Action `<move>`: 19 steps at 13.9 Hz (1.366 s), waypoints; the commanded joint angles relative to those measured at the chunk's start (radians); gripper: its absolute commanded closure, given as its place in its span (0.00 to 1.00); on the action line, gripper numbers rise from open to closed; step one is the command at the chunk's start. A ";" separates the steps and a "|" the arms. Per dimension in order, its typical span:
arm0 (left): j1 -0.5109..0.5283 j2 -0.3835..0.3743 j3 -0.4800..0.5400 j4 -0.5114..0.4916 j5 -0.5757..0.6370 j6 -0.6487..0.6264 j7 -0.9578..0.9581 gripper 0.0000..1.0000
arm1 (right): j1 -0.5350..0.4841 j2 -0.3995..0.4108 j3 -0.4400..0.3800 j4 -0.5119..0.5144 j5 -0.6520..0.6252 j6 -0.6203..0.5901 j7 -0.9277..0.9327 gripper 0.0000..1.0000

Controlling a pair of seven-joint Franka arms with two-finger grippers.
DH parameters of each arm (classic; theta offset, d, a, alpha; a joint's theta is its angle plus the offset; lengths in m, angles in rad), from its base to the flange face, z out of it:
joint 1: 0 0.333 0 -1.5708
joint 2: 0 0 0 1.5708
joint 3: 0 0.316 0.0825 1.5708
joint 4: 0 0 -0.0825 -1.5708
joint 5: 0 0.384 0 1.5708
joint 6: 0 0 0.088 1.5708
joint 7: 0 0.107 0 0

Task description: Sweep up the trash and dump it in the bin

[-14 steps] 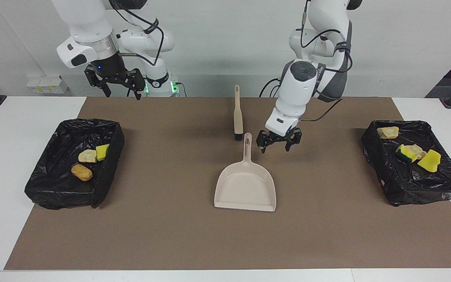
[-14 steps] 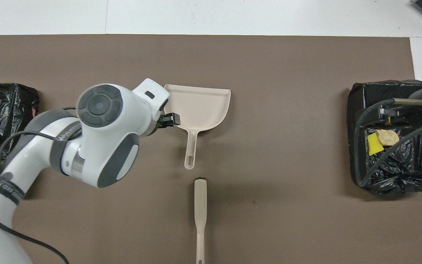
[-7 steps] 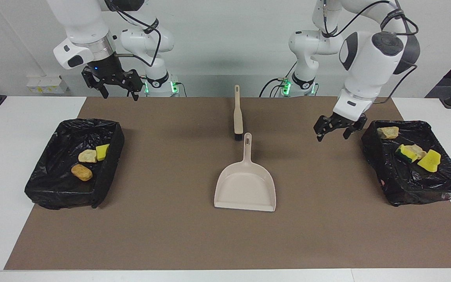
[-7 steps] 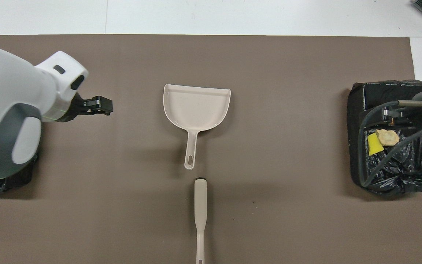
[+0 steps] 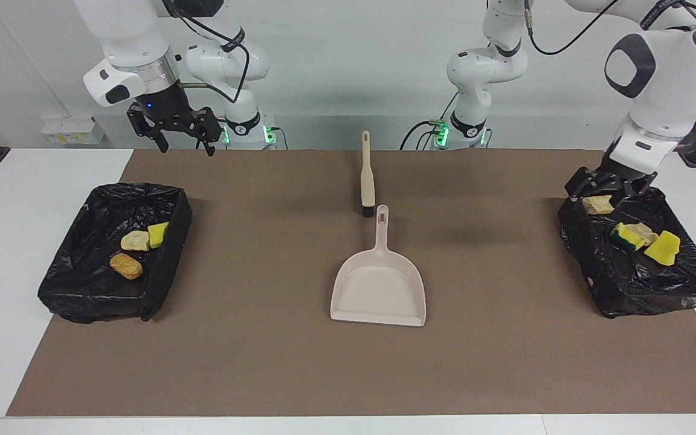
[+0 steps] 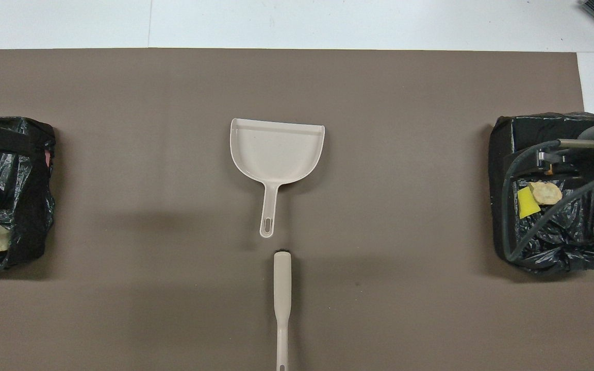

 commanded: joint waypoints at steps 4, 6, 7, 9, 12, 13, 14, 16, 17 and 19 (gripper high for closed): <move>0.066 -0.008 -0.028 0.066 -0.013 -0.132 0.102 0.00 | -0.007 -0.022 0.002 -0.030 0.018 0.025 -0.016 0.00; 0.049 -0.043 -0.046 0.111 -0.016 -0.215 0.058 0.00 | -0.009 -0.022 0.002 -0.030 0.018 0.025 -0.016 0.00; 0.045 -0.077 -0.065 0.116 -0.018 -0.249 0.020 0.00 | -0.009 -0.022 0.002 -0.030 0.018 0.025 -0.016 0.00; 0.045 -0.136 -0.111 0.114 -0.014 -0.318 -0.049 0.00 | -0.009 -0.022 0.002 -0.029 0.018 0.026 -0.015 0.00; 0.045 -0.157 -0.160 0.117 -0.004 -0.396 -0.108 0.00 | -0.009 -0.022 0.002 -0.029 0.018 0.028 -0.013 0.00; 0.045 -0.163 -0.184 0.119 -0.005 -0.448 -0.158 0.00 | -0.009 -0.022 0.002 -0.029 0.018 0.028 -0.013 0.00; 0.046 -0.186 -0.210 0.113 -0.013 -0.467 -0.234 0.00 | -0.009 -0.020 0.002 -0.029 0.020 0.028 -0.013 0.00; 0.045 -0.259 -0.215 0.030 -0.033 -0.465 -0.293 0.00 | -0.009 -0.020 0.002 -0.029 0.018 0.028 -0.013 0.00; 0.045 -0.276 -0.215 0.013 -0.057 -0.471 -0.298 0.00 | -0.009 -0.020 0.002 -0.029 0.018 0.028 -0.013 0.00; 0.051 -0.267 -0.212 0.026 -0.062 -0.461 -0.290 0.00 | -0.009 -0.020 0.002 -0.029 0.018 0.031 -0.015 0.00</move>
